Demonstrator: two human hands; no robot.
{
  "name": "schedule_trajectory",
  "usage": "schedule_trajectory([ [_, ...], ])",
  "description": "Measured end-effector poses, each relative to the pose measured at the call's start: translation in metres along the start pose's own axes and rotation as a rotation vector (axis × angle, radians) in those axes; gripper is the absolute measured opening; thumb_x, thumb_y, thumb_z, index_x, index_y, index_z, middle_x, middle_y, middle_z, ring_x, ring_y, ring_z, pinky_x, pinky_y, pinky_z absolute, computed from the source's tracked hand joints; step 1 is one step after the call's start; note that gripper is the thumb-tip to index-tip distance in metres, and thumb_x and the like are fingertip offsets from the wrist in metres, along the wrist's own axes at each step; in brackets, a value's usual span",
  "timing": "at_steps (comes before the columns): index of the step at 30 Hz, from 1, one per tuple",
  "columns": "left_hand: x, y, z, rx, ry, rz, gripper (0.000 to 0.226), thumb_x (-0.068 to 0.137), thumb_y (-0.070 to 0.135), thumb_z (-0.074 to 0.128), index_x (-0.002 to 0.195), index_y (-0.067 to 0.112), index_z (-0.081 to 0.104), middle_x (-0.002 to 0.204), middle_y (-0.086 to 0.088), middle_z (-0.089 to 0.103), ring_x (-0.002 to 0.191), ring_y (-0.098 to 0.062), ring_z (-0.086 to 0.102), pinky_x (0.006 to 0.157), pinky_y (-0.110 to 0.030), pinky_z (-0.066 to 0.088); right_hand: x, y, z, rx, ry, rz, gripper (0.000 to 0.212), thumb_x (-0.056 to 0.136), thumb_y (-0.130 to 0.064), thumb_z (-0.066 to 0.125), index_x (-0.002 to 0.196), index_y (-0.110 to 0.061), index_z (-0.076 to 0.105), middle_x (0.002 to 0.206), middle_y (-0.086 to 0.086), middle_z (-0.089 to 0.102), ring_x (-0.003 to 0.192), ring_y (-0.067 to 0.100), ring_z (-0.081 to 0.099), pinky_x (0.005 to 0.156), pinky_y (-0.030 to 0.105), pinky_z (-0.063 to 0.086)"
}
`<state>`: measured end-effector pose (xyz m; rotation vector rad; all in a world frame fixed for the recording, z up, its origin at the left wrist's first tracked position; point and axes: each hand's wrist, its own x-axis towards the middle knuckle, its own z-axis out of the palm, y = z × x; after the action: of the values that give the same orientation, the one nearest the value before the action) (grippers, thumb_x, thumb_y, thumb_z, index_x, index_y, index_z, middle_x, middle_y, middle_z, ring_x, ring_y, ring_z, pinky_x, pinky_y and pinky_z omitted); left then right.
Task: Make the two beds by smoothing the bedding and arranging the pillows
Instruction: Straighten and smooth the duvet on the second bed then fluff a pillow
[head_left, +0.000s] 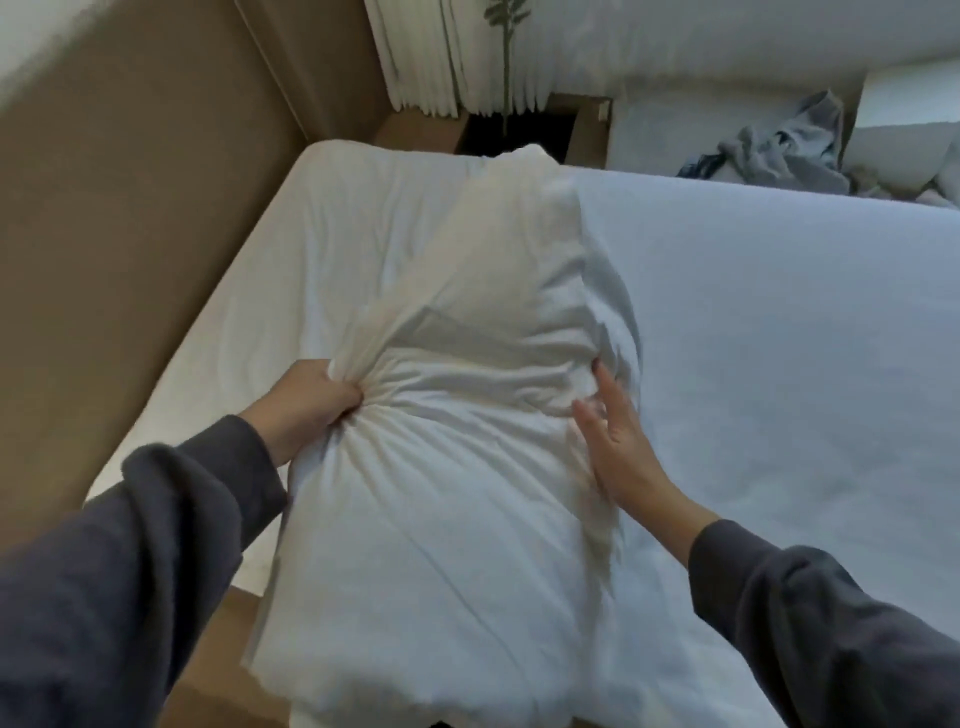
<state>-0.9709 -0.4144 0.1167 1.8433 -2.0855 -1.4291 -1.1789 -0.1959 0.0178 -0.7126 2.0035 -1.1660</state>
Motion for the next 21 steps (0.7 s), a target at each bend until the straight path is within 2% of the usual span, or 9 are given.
schedule_trajectory([
  [2, 0.036, -0.045, -0.045, -0.029, -0.024, -0.111, 0.011, 0.090, 0.009, 0.055, 0.082, 0.009, 0.063, 0.090, -0.015, 0.067, 0.087, -0.027, 0.060, 0.072, -0.030, 0.046, 0.018, -0.020, 0.058, -0.124, -0.057, -0.034, 0.085, 0.073, -0.080, 0.028, 0.150, -0.049, 0.012, 0.164, -0.007, 0.002, 0.150, 0.012, 0.001, 0.120, 0.043, 0.010],
  [3, 0.055, -0.070, -0.061, -0.055, -0.060, -0.186, 0.013, 0.093, 0.020, 0.054, 0.088, 0.011, 0.063, 0.100, -0.017, 0.067, 0.091, -0.028, 0.061, 0.078, -0.032, 0.048, 0.027, -0.024, 0.091, -0.212, -0.083, -0.030, 0.081, 0.075, -0.081, 0.026, 0.149, -0.053, 0.007, 0.163, -0.009, -0.005, 0.150, 0.016, -0.006, 0.120, 0.052, 0.005],
  [6, 0.104, -0.148, -0.073, -0.152, -0.195, -0.349, 0.046, 0.091, 0.061, 0.048, 0.111, 0.021, 0.058, 0.119, -0.010, 0.063, 0.105, -0.026, 0.058, 0.097, -0.034, 0.045, 0.056, -0.014, 0.189, -0.556, -0.111, 0.017, 0.073, 0.085, -0.075, 0.023, 0.149, -0.052, -0.004, 0.160, -0.014, -0.021, 0.148, 0.028, -0.019, 0.110, 0.070, -0.004],
  [9, 0.140, -0.208, -0.053, -0.140, -0.141, -0.307, 0.079, 0.084, 0.064, 0.058, 0.142, 0.016, 0.034, 0.127, -0.004, 0.051, 0.115, -0.024, 0.052, 0.093, -0.030, 0.039, 0.080, -0.002, 0.262, -0.805, -0.040, 0.001, 0.073, 0.087, -0.073, 0.016, 0.150, -0.047, -0.008, 0.159, -0.007, -0.027, 0.145, 0.034, -0.026, 0.106, 0.074, -0.010],
  [11, 0.160, -0.232, -0.045, 0.084, -0.005, -0.275, 0.068, 0.086, 0.059, 0.059, 0.131, 0.010, 0.045, 0.121, -0.006, 0.055, 0.115, -0.030, 0.054, 0.086, -0.031, 0.040, 0.088, 0.007, 0.282, -0.880, -0.040, 0.006, 0.072, 0.090, -0.071, 0.018, 0.151, -0.045, -0.009, 0.159, -0.005, -0.029, 0.144, 0.035, -0.028, 0.104, 0.075, -0.010],
  [13, 0.172, -0.242, -0.046, 0.208, 0.103, -0.174, 0.036, 0.094, 0.047, 0.051, 0.092, 0.011, 0.057, 0.099, -0.010, 0.060, 0.103, -0.035, 0.057, 0.077, -0.034, 0.040, 0.085, 0.014, 0.281, -0.906, -0.056, 0.032, 0.071, 0.092, -0.069, 0.021, 0.151, -0.045, -0.009, 0.158, -0.005, -0.029, 0.144, 0.035, -0.027, 0.105, 0.076, -0.006],
  [15, 0.172, -0.231, -0.057, 0.193, 0.173, -0.041, 0.039, 0.099, 0.036, 0.045, 0.067, 0.014, 0.047, 0.078, -0.009, 0.055, 0.089, -0.034, 0.056, 0.069, -0.034, 0.036, 0.078, 0.011, 0.268, -0.911, -0.058, 0.043, 0.070, 0.091, -0.069, 0.020, 0.151, -0.045, -0.009, 0.159, -0.006, -0.027, 0.146, 0.034, -0.023, 0.107, 0.075, -0.002],
  [18, 0.167, -0.218, -0.093, 0.147, 0.283, 0.037, 0.047, 0.100, 0.031, 0.045, 0.058, 0.011, 0.042, 0.066, -0.011, 0.051, 0.072, -0.030, 0.050, 0.064, -0.036, 0.033, 0.074, -0.012, 0.247, -0.918, -0.016, -0.023, 0.068, 0.091, -0.067, 0.017, 0.150, -0.046, -0.008, 0.161, -0.006, -0.022, 0.148, 0.031, -0.018, 0.110, 0.071, -0.001],
  [21, 0.179, -0.241, -0.123, 0.196, 0.227, -0.127, 0.043, 0.097, 0.029, 0.049, 0.061, 0.007, 0.051, 0.068, -0.015, 0.058, 0.078, -0.034, 0.057, 0.063, -0.035, 0.038, 0.083, -0.021, 0.239, -0.961, -0.005, -0.093, 0.069, 0.089, -0.067, 0.014, 0.150, -0.047, -0.010, 0.161, -0.005, -0.022, 0.148, 0.031, -0.019, 0.109, 0.070, -0.002],
])
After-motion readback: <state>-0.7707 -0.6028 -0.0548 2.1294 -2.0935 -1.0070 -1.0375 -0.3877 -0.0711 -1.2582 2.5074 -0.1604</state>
